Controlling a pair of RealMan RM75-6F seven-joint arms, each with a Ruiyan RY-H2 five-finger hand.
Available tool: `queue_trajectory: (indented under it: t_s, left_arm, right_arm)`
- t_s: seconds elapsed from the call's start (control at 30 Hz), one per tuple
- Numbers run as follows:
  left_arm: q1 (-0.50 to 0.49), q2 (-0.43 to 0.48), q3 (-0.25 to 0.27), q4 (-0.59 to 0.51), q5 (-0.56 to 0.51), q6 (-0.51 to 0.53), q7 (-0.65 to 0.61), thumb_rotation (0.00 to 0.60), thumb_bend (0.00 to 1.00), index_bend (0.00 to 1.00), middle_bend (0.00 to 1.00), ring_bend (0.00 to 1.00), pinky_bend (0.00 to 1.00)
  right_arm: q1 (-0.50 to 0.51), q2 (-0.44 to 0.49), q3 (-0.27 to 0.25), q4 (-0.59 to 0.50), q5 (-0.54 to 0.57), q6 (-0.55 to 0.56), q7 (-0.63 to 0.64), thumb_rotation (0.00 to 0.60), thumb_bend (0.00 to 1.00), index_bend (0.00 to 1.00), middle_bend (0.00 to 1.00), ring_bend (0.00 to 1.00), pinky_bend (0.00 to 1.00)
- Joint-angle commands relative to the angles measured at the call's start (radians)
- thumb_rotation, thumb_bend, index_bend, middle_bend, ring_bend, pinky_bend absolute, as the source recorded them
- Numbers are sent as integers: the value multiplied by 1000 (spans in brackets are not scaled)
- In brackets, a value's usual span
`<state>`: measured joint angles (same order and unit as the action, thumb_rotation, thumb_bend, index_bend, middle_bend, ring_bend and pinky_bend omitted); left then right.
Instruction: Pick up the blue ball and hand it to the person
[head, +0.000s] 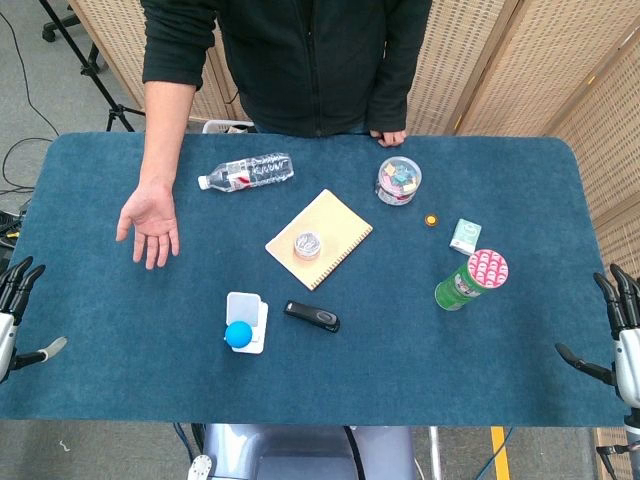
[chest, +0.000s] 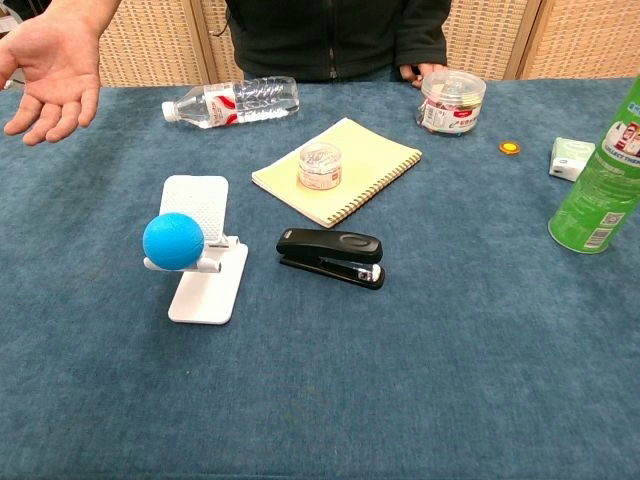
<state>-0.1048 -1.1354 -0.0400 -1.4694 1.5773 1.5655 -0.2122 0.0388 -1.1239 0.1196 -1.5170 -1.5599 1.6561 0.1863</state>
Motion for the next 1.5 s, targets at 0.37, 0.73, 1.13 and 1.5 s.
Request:
queue_trajectory:
  t_s: [0.37, 0.73, 1.13, 1.5]
  left_arm:
    - [-39, -13, 25, -3, 112, 0, -12, 600, 0, 0, 0, 0, 0]
    - [-213, -114, 58, -77, 373, -160, 266, 600, 0, 75, 0, 0, 119]
    - [-311, -293, 4, -167, 259, -394, 574, 600, 0, 177, 65, 15, 177]
    - [-321, -406, -16, -113, 214, -369, 706, 600, 0, 308, 239, 134, 295]
  right_arm:
    - [-5, 13, -1, -15, 6, -3, 18, 600, 0, 0, 0, 0, 0]
    - [4, 13, 0, -17, 18, -30, 12, 600, 0, 0, 0, 0, 0]
    - [10, 18, 7, -9, 42, -53, 31, 600, 0, 0, 0, 0, 0]
    - [10, 23, 14, -6, 58, -61, 51, 600, 0, 0, 0, 0, 0]
